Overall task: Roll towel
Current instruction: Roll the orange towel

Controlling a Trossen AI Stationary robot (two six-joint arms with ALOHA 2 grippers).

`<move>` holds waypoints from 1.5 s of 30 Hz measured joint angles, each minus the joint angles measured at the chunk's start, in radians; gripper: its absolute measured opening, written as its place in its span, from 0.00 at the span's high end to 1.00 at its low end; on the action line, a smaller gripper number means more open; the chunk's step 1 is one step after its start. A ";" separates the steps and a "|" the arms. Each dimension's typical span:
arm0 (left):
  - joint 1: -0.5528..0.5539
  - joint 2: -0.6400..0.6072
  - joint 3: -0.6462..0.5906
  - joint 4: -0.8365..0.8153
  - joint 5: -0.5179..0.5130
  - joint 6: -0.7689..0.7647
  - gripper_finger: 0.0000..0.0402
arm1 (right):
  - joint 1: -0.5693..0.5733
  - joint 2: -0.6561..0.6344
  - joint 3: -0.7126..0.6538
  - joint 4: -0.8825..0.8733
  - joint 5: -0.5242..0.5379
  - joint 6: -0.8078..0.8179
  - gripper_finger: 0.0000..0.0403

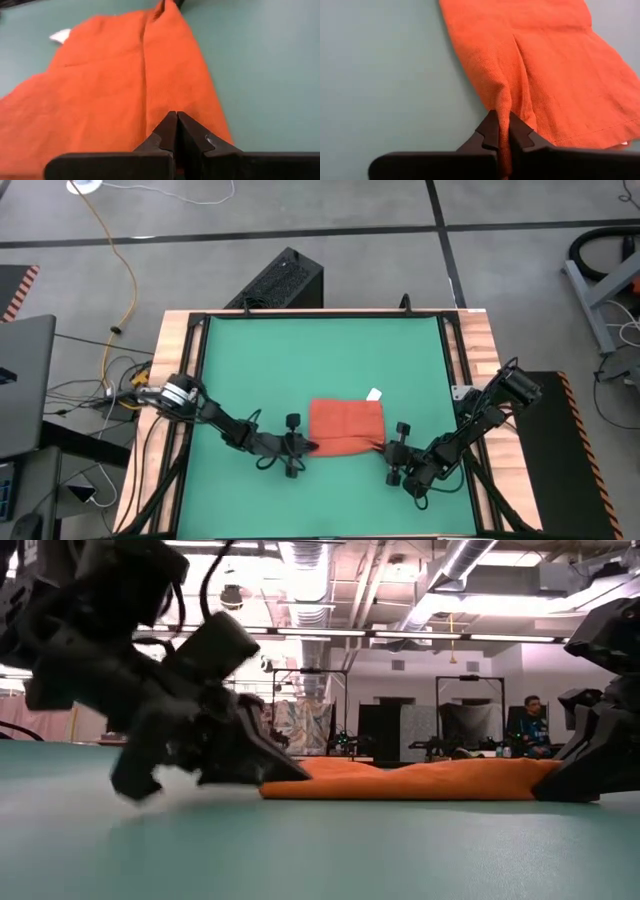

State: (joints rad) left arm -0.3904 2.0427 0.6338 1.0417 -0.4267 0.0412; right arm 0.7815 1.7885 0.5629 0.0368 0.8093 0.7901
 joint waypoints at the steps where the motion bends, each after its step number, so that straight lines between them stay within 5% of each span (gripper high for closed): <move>1: 0.000 0.020 0.015 0.006 -0.006 -0.003 1.00 | 0.000 0.000 0.000 0.000 -0.002 0.004 0.95; 11: 0.008 0.004 0.034 -0.147 0.056 -0.213 1.00 | -0.006 -0.098 0.000 -0.039 -0.150 0.078 0.95; 23: 0.031 -0.063 0.034 -0.280 0.211 -0.362 1.00 | -0.218 -0.405 -0.002 -0.227 -0.674 0.196 0.95; 35: 0.050 -0.122 0.033 -0.299 0.268 -0.378 1.00 | -0.353 -0.431 -0.001 -0.182 -0.860 0.423 0.95; 38: 0.050 -0.175 0.030 -0.327 0.246 -0.317 1.00 | -0.349 -0.442 0.000 -0.171 -0.875 0.407 0.95; 43: 0.052 -0.293 0.033 -0.278 0.057 0.006 1.00 | -0.344 -0.444 0.000 -0.184 -0.872 0.356 0.95; 45: 0.081 -0.290 0.032 -0.255 0.098 0.094 1.00 | -0.345 -0.444 0.000 -0.188 -0.872 0.334 0.95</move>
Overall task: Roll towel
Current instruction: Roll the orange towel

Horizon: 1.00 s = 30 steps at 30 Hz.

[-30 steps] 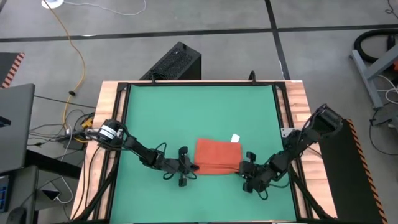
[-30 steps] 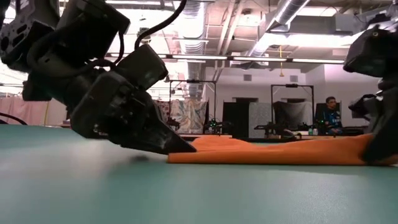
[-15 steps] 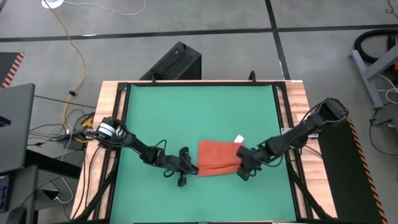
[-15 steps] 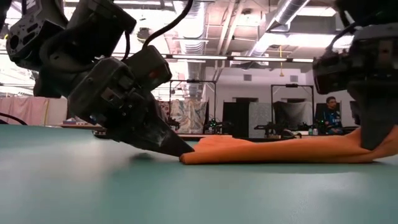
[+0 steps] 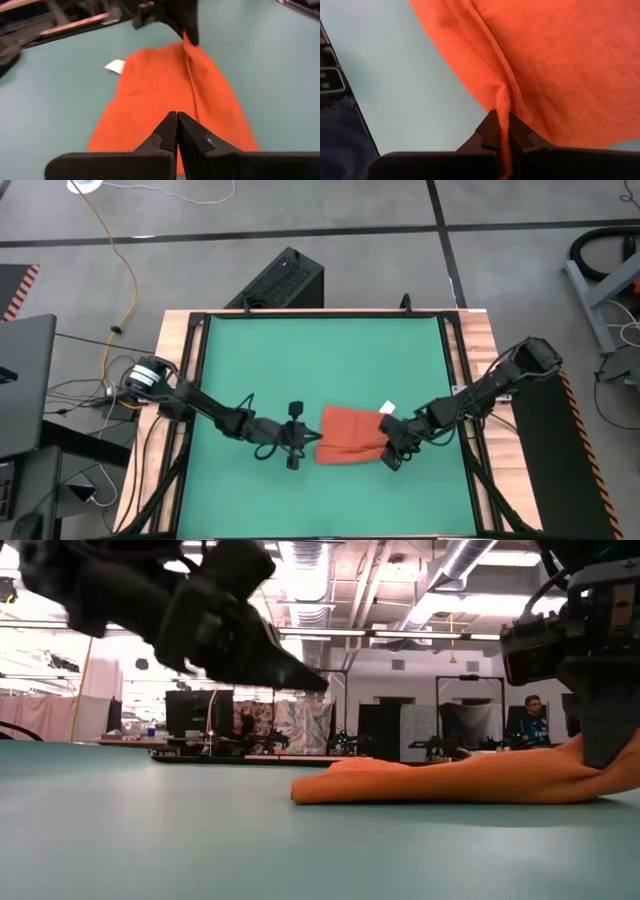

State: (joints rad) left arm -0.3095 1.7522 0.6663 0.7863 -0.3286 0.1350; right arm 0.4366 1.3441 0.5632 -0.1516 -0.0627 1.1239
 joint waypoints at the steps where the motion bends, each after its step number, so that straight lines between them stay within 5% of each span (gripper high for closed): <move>1: 0.019 0.002 -0.001 0.002 0.047 0.017 1.00 | 0.002 0.000 0.000 -0.003 0.001 -0.003 0.95; 11: 0.120 0.184 0.082 0.030 0.309 0.096 1.00 | 0.009 0.000 0.001 -0.027 0.007 -0.006 0.95; 20: 0.127 0.248 0.142 -0.134 0.248 0.024 1.00 | 0.010 -0.008 0.001 -0.031 -0.002 0.098 0.95; 30: 0.127 0.246 0.142 -0.222 0.323 -0.104 1.00 | 0.002 -0.088 0.002 -0.065 -0.018 0.190 0.95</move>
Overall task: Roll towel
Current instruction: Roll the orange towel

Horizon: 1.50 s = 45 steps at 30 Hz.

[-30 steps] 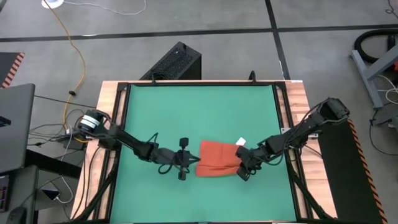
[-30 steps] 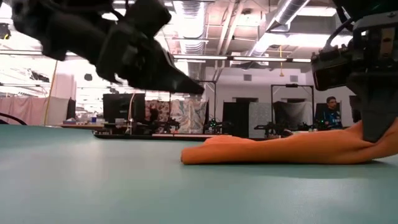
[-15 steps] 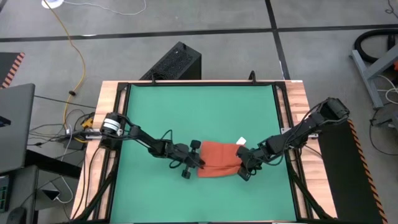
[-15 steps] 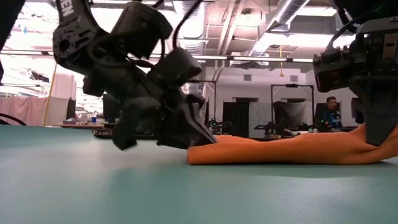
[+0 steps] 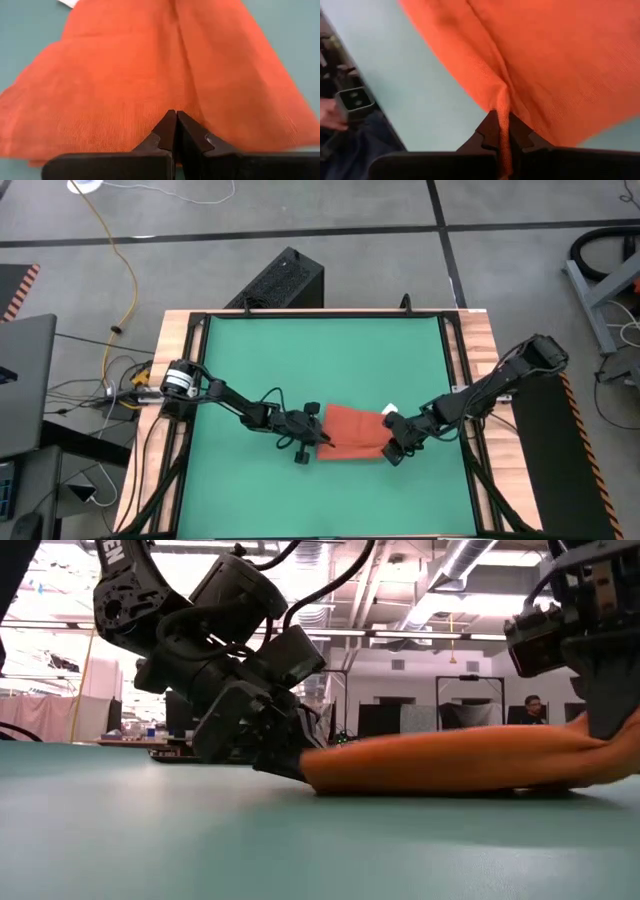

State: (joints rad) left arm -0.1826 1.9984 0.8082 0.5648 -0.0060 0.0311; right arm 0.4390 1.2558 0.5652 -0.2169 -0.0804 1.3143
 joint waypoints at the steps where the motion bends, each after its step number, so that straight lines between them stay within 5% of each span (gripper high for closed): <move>1: -0.002 0.000 0.000 -0.001 0.004 -0.009 1.00 | -0.004 -0.001 0.000 -0.016 0.000 0.012 0.95; 25: -0.035 0.002 -0.002 0.001 0.016 -0.032 1.00 | -0.103 0.017 0.000 -0.144 0.021 -0.014 0.95; 45: -0.036 -0.003 -0.004 0.009 0.012 -0.042 1.00 | -0.147 0.104 0.000 -0.060 0.022 -0.112 0.95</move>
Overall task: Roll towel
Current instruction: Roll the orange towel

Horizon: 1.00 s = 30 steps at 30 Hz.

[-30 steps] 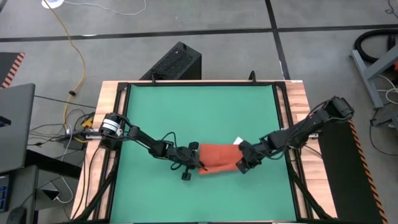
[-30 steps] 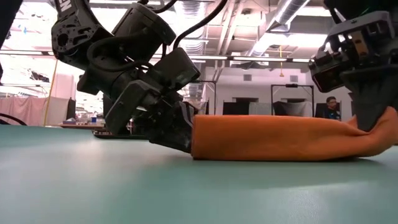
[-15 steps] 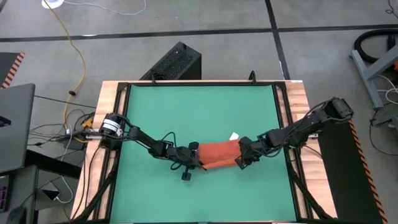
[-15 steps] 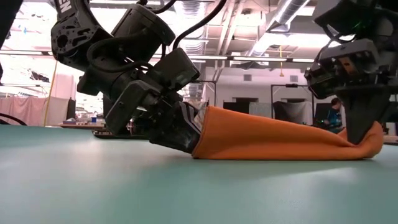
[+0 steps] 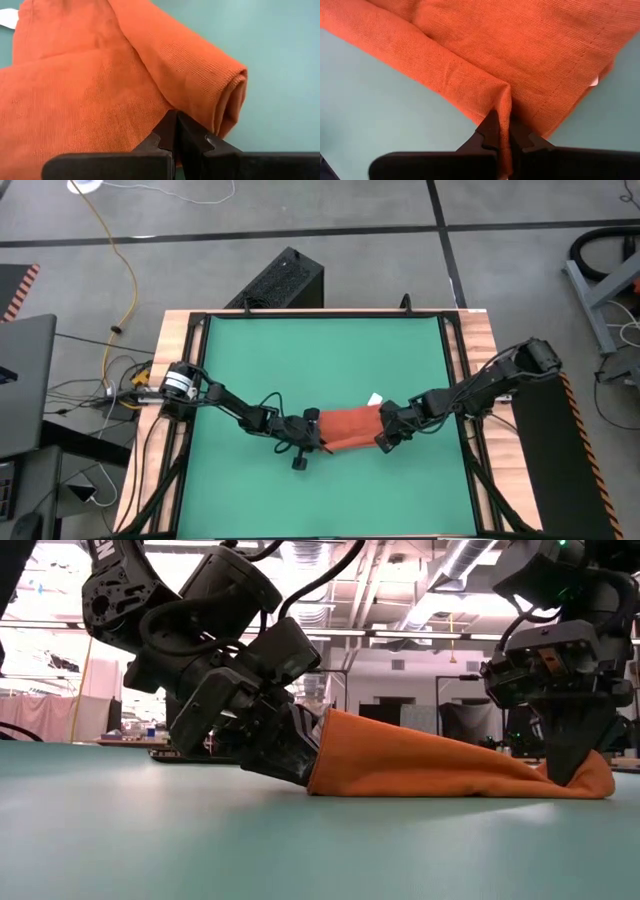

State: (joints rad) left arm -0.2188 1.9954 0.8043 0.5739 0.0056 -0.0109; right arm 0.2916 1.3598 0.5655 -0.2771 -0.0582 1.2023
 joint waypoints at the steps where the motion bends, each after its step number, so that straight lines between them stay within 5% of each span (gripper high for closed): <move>1: -0.001 -0.009 0.000 -0.017 -0.004 0.002 1.00 | 0.000 0.001 0.000 0.000 0.000 -0.001 0.95; 14: -0.034 -0.274 -0.002 -0.309 -0.189 0.081 1.00 | 0.000 0.003 0.000 -0.006 0.031 -0.041 0.95; 24: -0.177 -0.308 -0.001 -0.132 -0.312 0.359 1.00 | 0.002 0.003 0.000 -0.003 0.034 -0.067 0.95; 30: -0.142 -0.308 0.000 -0.098 -0.333 0.438 1.00 | 0.002 0.003 0.000 -0.005 0.038 -0.080 0.95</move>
State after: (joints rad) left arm -0.3613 1.6871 0.8040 0.4761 -0.3277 0.4269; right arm 0.2939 1.3632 0.5655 -0.2823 -0.0206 1.1221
